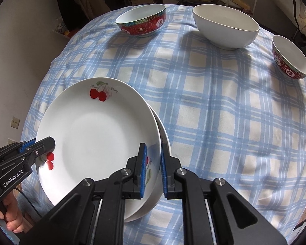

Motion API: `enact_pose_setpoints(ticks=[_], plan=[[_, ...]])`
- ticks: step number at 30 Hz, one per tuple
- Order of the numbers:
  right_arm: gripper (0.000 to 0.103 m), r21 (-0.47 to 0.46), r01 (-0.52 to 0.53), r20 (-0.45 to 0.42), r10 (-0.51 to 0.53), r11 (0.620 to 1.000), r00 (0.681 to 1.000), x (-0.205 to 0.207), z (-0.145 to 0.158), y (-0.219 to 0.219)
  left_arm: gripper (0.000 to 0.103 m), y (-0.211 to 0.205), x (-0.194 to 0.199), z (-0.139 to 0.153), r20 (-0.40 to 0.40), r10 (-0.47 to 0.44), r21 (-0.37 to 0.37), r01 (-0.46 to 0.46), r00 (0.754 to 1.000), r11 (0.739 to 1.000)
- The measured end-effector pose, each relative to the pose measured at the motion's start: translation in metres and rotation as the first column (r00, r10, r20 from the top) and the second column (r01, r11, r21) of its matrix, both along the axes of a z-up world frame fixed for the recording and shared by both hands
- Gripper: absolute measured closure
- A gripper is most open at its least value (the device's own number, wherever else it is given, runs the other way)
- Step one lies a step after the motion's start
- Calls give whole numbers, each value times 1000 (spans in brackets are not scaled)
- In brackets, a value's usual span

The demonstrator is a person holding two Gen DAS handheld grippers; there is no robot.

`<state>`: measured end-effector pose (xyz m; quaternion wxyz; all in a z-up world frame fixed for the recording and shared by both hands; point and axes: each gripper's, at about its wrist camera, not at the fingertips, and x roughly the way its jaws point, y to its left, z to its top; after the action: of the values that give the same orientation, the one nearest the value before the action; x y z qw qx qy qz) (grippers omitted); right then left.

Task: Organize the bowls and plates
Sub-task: 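Carry the held cherry plates with both tools toward the plate stack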

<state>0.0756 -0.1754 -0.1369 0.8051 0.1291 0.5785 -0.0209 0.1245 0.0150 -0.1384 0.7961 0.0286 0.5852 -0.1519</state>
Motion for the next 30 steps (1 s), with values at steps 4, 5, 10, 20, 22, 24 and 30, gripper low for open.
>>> enact_pose_setpoints(ticks=[4,5,10,20,22,24,30], plan=[[88,-22,-9,-3,9,1000,1000,2,0,3,86,1,2,-4,-14,5,0,-5,1000,1000],[88,-31,-12,-3,12,999,1000,2,0,4,86,1,3,-6,-19,5,1,-5,1000,1000],[88,-66,-24,3,24,998,1000,2,2,7,85,-1,4,-10,-34,1,4,-1,999,1000],[88,-85,-28,-4,28,996,1000,0,1,8,84,-3,3,-14,-41,-8,20,9,999,1000],[88,-89,-27,-5,26,996,1000,0,1,9,83,-4,3,-15,-43,-9,21,10,999,1000],[88,-100,-30,-6,30,995,1000,-1,2,10,83,-5,2,-16,-46,-12,25,14,999,1000],[88,-123,-29,-9,28,992,1000,-3,3,13,82,-7,0,-18,-45,-20,38,22,999,999]])
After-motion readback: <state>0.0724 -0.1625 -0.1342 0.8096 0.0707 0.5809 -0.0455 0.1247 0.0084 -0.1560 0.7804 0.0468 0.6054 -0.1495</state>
